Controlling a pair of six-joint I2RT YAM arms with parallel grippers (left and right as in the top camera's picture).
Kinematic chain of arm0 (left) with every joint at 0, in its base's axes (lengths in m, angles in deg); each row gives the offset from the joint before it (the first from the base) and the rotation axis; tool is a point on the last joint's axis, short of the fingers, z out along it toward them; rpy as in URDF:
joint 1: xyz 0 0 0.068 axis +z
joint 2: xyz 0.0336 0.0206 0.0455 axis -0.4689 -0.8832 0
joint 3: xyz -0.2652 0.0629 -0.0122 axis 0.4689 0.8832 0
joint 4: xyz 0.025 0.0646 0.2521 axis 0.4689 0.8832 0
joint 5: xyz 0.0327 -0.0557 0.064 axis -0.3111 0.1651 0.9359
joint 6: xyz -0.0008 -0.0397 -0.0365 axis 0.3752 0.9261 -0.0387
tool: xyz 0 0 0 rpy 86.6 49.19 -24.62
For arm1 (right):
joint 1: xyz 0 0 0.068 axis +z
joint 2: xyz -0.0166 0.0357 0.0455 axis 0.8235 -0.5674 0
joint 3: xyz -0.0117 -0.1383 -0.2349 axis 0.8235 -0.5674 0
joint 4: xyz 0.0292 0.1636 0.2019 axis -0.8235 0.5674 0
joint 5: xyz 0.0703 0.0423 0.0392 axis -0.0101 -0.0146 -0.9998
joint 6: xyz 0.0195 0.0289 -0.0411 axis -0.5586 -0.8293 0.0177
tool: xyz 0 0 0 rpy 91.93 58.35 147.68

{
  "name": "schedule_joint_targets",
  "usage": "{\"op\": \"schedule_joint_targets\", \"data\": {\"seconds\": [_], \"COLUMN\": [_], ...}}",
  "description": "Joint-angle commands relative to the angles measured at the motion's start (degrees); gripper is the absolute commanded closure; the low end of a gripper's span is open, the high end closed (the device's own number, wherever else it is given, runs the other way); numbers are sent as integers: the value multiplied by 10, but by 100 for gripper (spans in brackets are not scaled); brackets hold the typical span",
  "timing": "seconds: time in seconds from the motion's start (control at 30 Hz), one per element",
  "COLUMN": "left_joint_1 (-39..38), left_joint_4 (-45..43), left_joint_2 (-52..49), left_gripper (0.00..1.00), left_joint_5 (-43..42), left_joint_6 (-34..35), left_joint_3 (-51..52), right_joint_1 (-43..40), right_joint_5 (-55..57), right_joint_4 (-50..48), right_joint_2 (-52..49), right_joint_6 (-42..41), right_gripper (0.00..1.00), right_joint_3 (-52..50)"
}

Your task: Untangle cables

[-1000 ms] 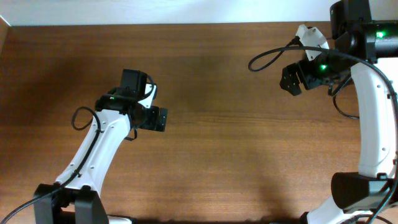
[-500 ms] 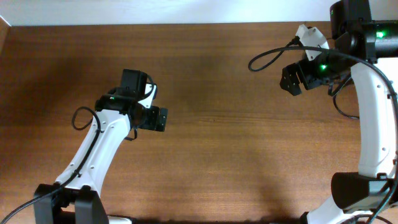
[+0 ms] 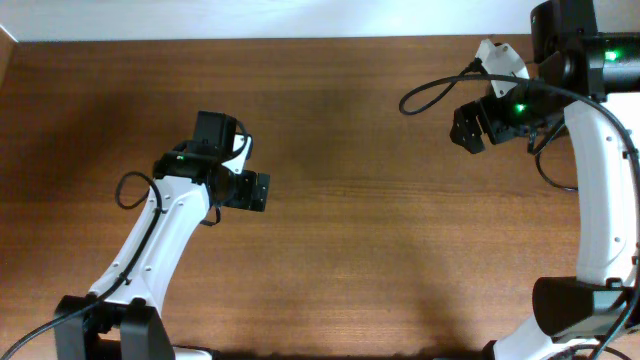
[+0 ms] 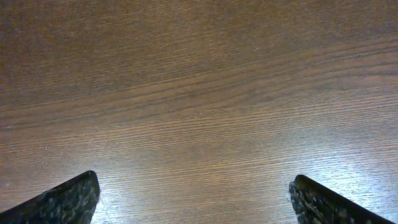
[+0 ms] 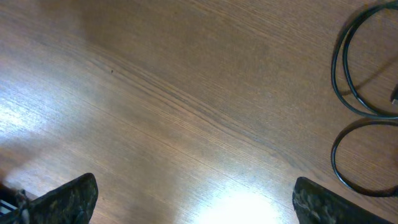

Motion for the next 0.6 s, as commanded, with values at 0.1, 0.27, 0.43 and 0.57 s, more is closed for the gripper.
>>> {"op": "schedule_joint_targets", "data": {"seconds": [0.1, 0.27, 0.43, 0.57], "left_joint_1": [3, 3, -9, -9], "left_joint_4": [0, 3, -15, -156], "left_joint_2": [26, 38, 80, 176], "left_gripper": [1, 1, 1, 1], "left_joint_5": [4, 4, -42, -80], "left_joint_6": [-9, -9, -6, -6], "left_joint_3": [1, 1, 7, 116], "right_joint_1": [4, 4, 4, 4], "right_joint_5": [-11, -11, -11, -11], "right_joint_4": [0, 0, 0, 0], "right_joint_2": [7, 7, 7, 7], "right_joint_6": [-5, -4, -4, -4], "right_gripper": [1, 1, 1, 1], "right_joint_3": [0, 0, 0, 0]}}
